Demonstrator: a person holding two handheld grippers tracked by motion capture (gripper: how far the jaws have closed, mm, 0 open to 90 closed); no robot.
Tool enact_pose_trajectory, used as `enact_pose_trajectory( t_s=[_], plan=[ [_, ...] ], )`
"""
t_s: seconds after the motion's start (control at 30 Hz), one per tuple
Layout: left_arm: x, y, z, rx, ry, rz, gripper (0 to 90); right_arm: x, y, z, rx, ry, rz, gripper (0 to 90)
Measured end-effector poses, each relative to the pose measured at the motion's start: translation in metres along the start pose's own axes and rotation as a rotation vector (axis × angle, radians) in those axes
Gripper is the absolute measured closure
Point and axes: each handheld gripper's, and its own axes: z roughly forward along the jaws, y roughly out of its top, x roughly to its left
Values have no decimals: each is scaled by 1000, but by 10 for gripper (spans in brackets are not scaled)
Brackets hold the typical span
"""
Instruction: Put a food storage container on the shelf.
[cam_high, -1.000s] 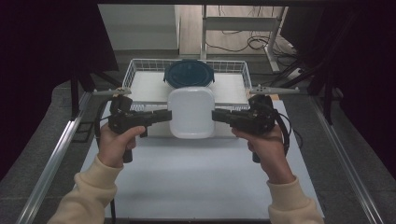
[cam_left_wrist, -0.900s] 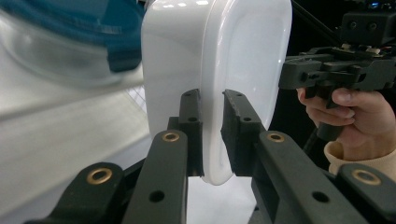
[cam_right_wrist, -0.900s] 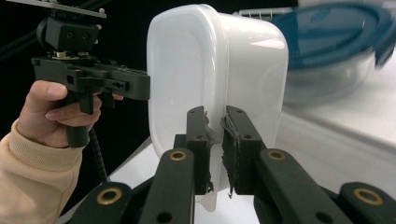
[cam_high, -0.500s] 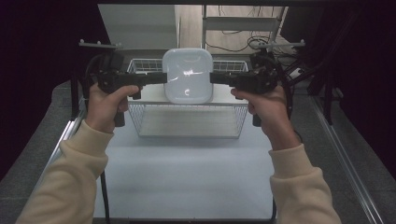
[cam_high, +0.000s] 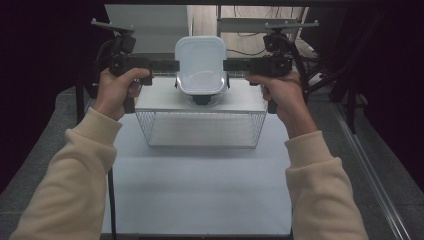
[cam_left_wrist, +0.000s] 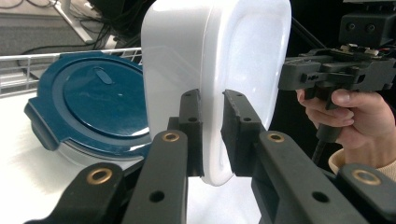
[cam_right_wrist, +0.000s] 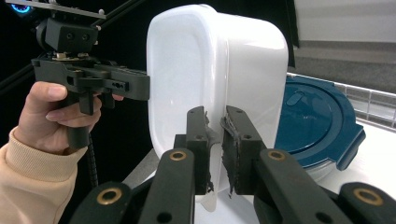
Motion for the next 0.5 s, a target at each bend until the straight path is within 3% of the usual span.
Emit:
enact_pose_trajectory(
  t_s=[0.33, 0.5],
  plan=[
    [28, 15, 18, 45, 25, -78, 794, -35, 11, 25, 53, 13, 110, 806],
    [38, 17, 26, 74, 49, -97, 795, -46, 12, 34, 77, -2, 147, 804]
  ],
)
